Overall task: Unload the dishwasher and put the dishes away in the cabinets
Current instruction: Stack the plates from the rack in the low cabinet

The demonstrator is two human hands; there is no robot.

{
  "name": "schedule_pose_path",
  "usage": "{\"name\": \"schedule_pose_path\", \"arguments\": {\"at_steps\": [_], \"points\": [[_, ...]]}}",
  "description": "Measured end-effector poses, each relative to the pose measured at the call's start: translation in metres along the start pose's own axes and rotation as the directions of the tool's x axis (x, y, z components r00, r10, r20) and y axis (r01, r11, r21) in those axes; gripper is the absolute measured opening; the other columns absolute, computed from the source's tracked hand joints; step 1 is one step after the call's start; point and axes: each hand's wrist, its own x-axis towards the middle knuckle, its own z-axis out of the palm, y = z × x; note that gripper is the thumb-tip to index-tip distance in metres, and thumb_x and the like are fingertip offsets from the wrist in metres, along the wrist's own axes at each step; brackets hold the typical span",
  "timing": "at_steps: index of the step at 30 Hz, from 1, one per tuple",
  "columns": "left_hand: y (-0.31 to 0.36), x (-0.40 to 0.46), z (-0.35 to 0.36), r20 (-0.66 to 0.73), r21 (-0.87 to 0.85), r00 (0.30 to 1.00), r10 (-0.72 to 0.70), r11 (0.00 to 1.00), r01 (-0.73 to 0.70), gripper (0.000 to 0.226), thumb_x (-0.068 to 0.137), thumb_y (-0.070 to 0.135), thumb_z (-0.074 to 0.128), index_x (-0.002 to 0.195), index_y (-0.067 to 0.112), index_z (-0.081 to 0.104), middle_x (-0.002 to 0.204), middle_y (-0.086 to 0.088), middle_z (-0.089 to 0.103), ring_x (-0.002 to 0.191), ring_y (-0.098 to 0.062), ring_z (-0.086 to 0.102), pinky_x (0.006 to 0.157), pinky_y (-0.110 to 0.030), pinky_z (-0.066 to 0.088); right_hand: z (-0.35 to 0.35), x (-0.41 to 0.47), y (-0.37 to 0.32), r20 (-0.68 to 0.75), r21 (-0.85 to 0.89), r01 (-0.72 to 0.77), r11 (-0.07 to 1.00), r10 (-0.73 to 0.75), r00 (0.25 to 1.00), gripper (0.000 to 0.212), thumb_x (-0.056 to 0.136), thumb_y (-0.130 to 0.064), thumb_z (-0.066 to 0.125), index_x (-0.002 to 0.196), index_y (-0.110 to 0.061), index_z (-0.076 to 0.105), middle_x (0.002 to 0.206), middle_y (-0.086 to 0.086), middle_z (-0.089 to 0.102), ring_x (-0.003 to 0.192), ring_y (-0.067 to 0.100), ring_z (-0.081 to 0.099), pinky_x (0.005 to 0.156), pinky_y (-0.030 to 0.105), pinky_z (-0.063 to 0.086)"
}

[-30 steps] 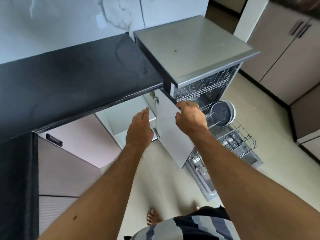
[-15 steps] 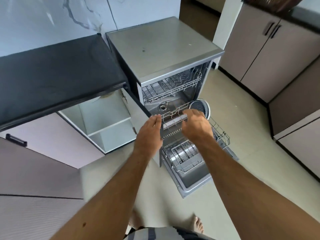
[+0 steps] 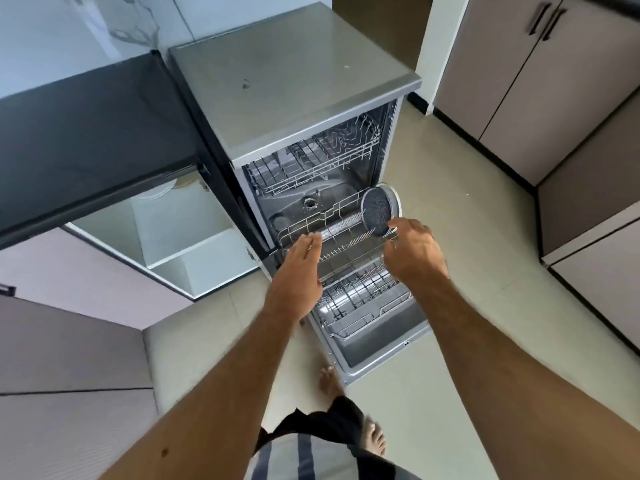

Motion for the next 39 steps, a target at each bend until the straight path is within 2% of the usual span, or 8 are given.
{"name": "schedule_pose_path", "arguments": {"at_steps": [7,11,14,19,27,31,36,39], "points": [[0.021,0.086,0.004,0.033,-0.05,0.999,0.009,0.999,-0.007,0.09,0.088,0.007,0.063,0.156,0.02,0.005,0.162,-0.006,0.013,0.15,-0.021,0.011,0.12,-0.041,0.025,-0.012,0.062,0.021,0.063,-0.065,0.015,0.998,-0.011,0.998,0.04,0.094,-0.024,0.055,0.133,-0.026,0.049,0.128,0.007,0.056,0.1,0.022,0.06,0.088,0.043,0.057],[0.025,0.128,0.011,0.04,0.042,0.997,0.071,0.996,-0.072,0.088,0.091,0.013,0.062,0.156,0.015,0.003,0.163,-0.008,0.013,0.151,-0.021,0.007,0.123,-0.039,0.016,-0.02,0.099,0.032,0.054,-0.096,-0.013,0.995,0.018,0.998,0.043,0.095,-0.025,0.053,0.138,-0.024,0.046,0.137,0.005,0.05,0.116,0.024,0.053,0.096,0.044,0.052],[0.026,0.152,0.013,0.048,0.095,0.994,0.094,0.991,-0.098,0.086,0.092,0.017,0.061,0.157,0.013,0.003,0.163,-0.007,0.012,0.151,-0.02,0.006,0.123,-0.037,0.012,-0.015,0.122,0.036,0.051,-0.066,-0.031,0.997,0.034,0.998,0.044,0.095,-0.026,0.054,0.138,-0.024,0.045,0.137,0.005,0.05,0.117,0.024,0.052,0.097,0.043,0.051],[0.027,0.178,0.031,0.085,0.045,0.996,-0.012,0.999,0.008,0.083,0.093,0.012,0.057,0.156,0.016,0.004,0.164,-0.006,0.01,0.151,-0.019,0.004,0.123,-0.038,0.013,0.014,0.155,0.059,0.138,-0.065,-0.05,0.997,0.058,0.989,0.046,0.093,-0.028,0.055,0.138,-0.027,0.042,0.128,0.006,0.053,0.104,0.022,0.056,0.087,0.037,0.054],[0.045,0.223,0.07,0.129,0.005,0.984,-0.126,0.992,0.127,0.079,0.093,0.006,0.05,0.156,0.014,0.003,0.163,-0.008,0.009,0.151,-0.021,0.004,0.123,-0.037,0.011,0.036,0.22,0.092,0.22,-0.071,0.048,0.996,-0.032,0.975,0.045,0.092,-0.028,0.056,0.135,-0.021,0.046,0.126,0.01,0.055,0.103,0.025,0.058,0.089,0.041,0.054],[0.062,0.264,0.096,0.105,-0.057,0.975,-0.197,0.977,0.204,0.075,0.092,-0.004,0.041,0.156,0.013,0.005,0.164,-0.007,0.009,0.151,-0.02,0.003,0.122,-0.033,0.008,0.04,0.265,0.115,0.272,-0.054,0.126,0.991,-0.107,0.956,0.044,0.093,-0.024,0.054,0.136,-0.02,0.047,0.133,0.006,0.053,0.115,0.025,0.054,0.099,0.043,0.048],[0.072,0.317,0.136,0.077,-0.067,0.959,-0.273,0.958,0.278,0.075,0.091,-0.006,0.035,0.156,0.017,0.007,0.164,-0.003,0.008,0.151,-0.017,0.002,0.12,-0.032,0.003,0.056,0.321,0.147,0.302,-0.034,0.092,0.995,-0.078,0.95,0.045,0.092,-0.023,0.059,0.137,-0.021,0.048,0.134,0.004,0.052,0.116,0.024,0.052,0.099,0.041,0.047],[0.07,0.34,0.162,0.087,-0.077,0.938,-0.337,0.936,0.343,0.076,0.091,-0.007,0.035,0.156,0.02,0.006,0.164,0.001,0.007,0.151,-0.015,0.002,0.121,-0.036,0.006,0.074,0.347,0.167,0.32,-0.019,0.088,0.996,-0.078,0.944,0.046,0.091,-0.018,0.061,0.135,-0.019,0.051,0.132,0.005,0.054,0.115,0.024,0.052,0.099,0.039,0.048]]}}
